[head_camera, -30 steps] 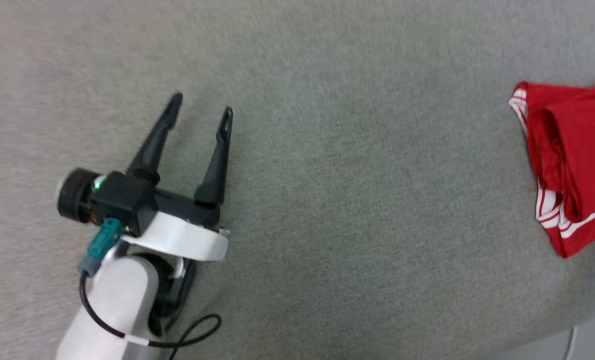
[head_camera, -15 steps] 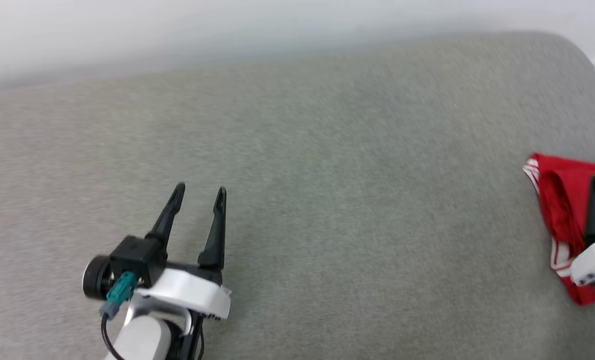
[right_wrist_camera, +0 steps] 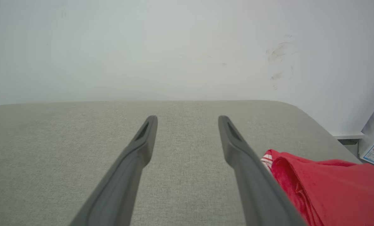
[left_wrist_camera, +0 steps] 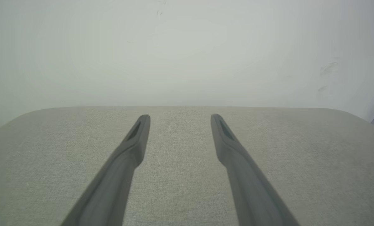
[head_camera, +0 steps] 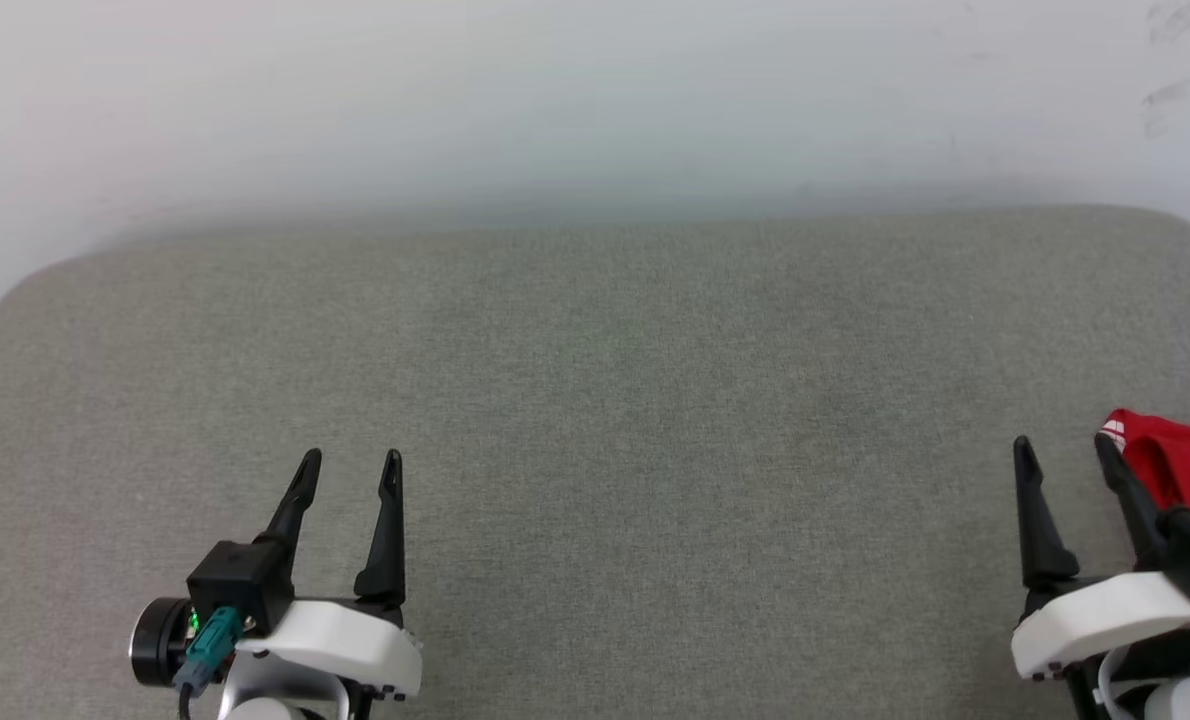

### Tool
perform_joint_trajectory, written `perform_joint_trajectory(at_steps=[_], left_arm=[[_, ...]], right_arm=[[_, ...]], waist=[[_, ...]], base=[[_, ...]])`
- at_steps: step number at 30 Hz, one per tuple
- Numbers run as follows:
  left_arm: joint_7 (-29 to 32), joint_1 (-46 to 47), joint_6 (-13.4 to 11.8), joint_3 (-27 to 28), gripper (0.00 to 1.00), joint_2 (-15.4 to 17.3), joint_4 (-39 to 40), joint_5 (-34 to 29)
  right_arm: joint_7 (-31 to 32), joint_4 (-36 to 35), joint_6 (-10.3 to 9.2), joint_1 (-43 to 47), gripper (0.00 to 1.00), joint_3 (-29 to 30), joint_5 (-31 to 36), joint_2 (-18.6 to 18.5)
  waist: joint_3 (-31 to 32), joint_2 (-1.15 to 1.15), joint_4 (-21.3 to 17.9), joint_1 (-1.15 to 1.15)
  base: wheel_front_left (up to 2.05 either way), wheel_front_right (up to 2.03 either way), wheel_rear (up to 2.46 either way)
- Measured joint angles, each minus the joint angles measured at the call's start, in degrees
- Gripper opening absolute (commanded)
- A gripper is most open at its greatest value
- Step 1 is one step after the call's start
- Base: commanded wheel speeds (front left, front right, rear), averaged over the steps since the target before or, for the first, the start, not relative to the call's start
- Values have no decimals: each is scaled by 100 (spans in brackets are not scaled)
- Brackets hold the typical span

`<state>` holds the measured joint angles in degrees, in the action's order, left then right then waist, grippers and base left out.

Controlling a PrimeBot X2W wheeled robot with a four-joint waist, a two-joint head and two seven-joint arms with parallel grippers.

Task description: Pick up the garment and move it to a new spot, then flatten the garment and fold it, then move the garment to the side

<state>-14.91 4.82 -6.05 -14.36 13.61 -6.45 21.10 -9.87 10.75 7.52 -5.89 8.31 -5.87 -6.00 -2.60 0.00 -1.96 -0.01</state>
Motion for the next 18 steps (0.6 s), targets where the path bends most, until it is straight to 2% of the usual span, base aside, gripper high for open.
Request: perform_joint_trajectory(at_steps=[9,18], left_arm=[[-8,-326,110,287,100,-71,23,-210],[-8,-454,257,478,100,-231,-23,-434]], right_arm=[[467,-1057,0,767,100,-283,-74,201],[727,-1546,-1,1003,100,-361,-116,263]], waist=[[314,0,95,0],[374,0,68,0]], base=[[0,0,0],[0,0,0]])
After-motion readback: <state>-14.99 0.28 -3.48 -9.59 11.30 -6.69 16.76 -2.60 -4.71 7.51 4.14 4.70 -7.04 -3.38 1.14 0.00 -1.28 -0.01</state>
